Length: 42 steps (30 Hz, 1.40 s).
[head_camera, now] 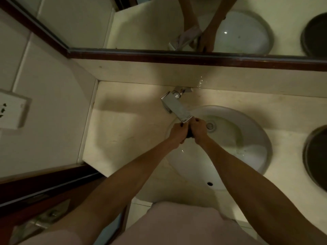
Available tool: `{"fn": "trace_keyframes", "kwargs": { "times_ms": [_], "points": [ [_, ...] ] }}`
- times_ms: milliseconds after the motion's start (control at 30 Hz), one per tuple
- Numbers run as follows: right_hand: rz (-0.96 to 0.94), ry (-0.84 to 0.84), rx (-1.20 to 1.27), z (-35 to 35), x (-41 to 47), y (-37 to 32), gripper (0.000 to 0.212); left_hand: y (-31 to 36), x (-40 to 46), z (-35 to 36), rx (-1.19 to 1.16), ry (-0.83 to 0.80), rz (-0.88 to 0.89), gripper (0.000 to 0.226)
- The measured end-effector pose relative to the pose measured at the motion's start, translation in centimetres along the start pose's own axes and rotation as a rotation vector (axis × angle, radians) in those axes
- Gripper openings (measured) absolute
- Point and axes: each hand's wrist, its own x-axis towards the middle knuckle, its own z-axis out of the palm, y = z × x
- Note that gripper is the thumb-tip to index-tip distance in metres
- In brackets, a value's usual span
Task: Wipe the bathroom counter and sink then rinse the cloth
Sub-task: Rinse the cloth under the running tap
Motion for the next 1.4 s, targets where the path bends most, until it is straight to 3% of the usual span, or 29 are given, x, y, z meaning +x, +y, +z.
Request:
{"fn": "trace_keyframes", "kwargs": {
  "times_ms": [233, 367, 500, 667, 800, 900, 1000, 1100, 1233, 1400],
  "points": [
    [-0.111, -0.200, -0.094, -0.2, -2.7, 0.6, 0.032, -0.3, 1.2, -1.6, -0.028, -0.005, -0.110, 0.027],
    [-0.060, -0.116, -0.071, -1.4, -0.5, 0.8, 0.034, -0.1, -0.1, 0.1, -0.128, 0.005, -0.055, 0.028],
    [0.064, -0.008, 0.072, -1.6, 1.5, 0.1, 0.019, 0.7, 0.0, 0.3, -0.167, 0.069, 0.014, 0.036],
    [0.134, -0.119, 0.108, -2.3, 0.7, -1.1, 0.020, 0.2, 0.6, 0.4, -0.304, 0.123, 0.001, 0.044],
    [-0.053, 0.040, -0.210, -1.7, -1.6, -0.7, 0.040, 1.1, 0.8, 1.1, -0.232, 0.111, 0.023, 0.041],
    [-0.288, 0.109, -0.513, -1.4, -4.0, -0.9, 0.034, 1.5, 0.5, 1.3, -0.256, 0.012, 0.042, 0.012],
    [-0.406, -0.010, -0.413, -1.8, -4.4, -1.1, 0.027, 1.7, 0.2, 0.6, -0.294, -0.034, -0.034, 0.018],
    [-0.312, -0.050, -0.186, -2.0, -2.8, -1.3, 0.025, 1.5, 0.0, 0.1, -0.207, -0.002, -0.094, 0.025],
    [0.020, -0.035, 0.023, -2.1, 0.0, -1.7, 0.027, 1.1, -1.1, 1.1, -0.114, 0.000, -0.012, 0.041],
    [0.037, -0.075, 0.008, -1.4, -0.5, -2.1, 0.026, 1.5, 0.1, -0.3, 0.022, 0.084, 0.079, 0.031]
  ]
}}
